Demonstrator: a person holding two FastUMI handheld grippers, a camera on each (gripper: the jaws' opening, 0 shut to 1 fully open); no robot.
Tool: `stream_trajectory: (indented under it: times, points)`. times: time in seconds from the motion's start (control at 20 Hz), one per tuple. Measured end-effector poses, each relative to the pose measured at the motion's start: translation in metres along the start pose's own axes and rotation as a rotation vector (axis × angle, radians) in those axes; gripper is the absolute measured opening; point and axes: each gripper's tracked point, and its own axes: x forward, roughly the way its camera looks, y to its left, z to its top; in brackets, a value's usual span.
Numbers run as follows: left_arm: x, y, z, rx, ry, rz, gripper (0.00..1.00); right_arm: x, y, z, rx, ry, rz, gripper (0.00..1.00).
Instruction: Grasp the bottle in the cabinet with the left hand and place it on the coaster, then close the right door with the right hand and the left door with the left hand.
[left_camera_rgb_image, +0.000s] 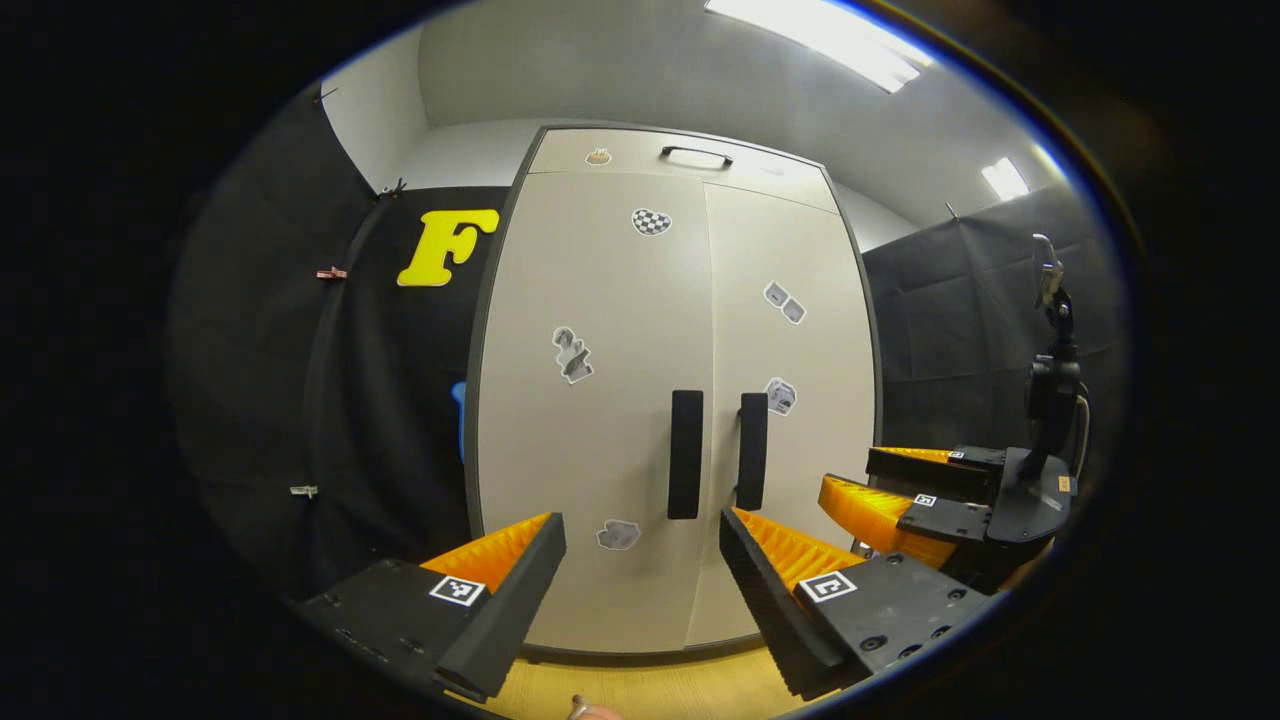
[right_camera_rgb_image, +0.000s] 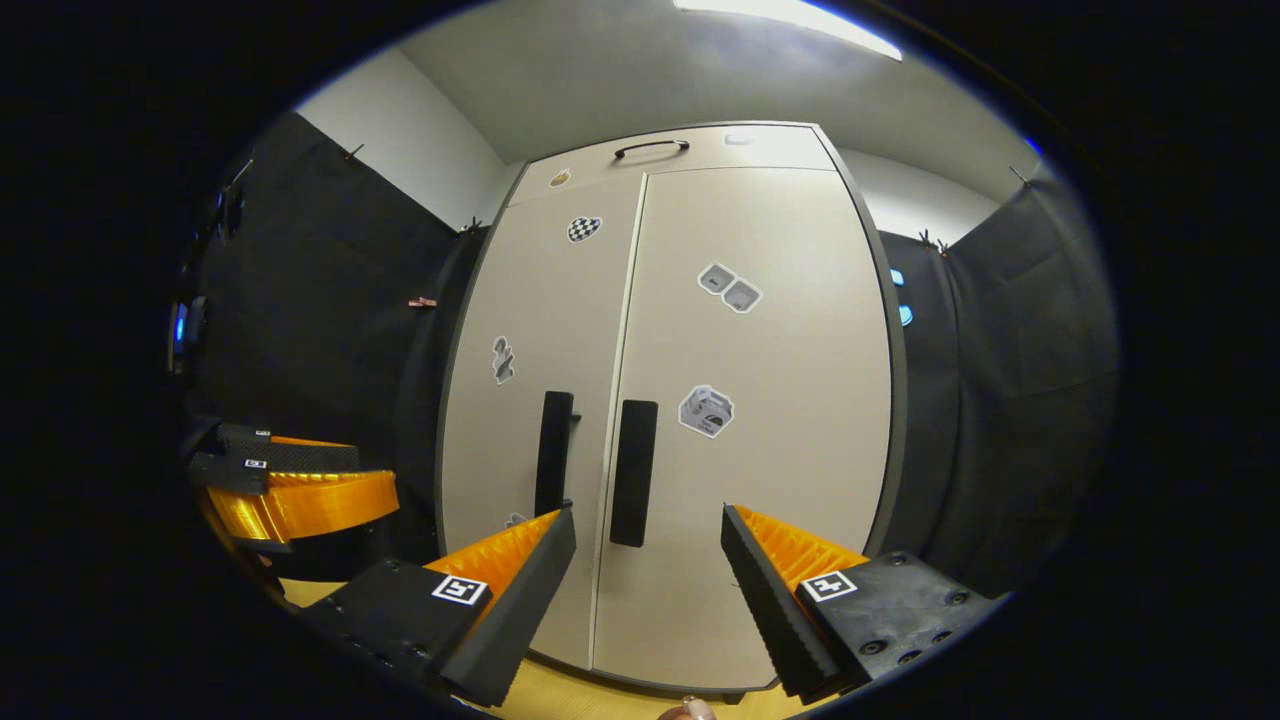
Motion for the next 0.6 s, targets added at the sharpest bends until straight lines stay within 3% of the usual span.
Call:
stream_trajectory:
  times: [0.6]
  points:
    - [0.0026, -0.0009, -0.0014, -0.007, -0.001, -0.006, 0.98, -0.0014, -0.0024, 0.0025, -0.007, -0.005, -0.004, 0.97]
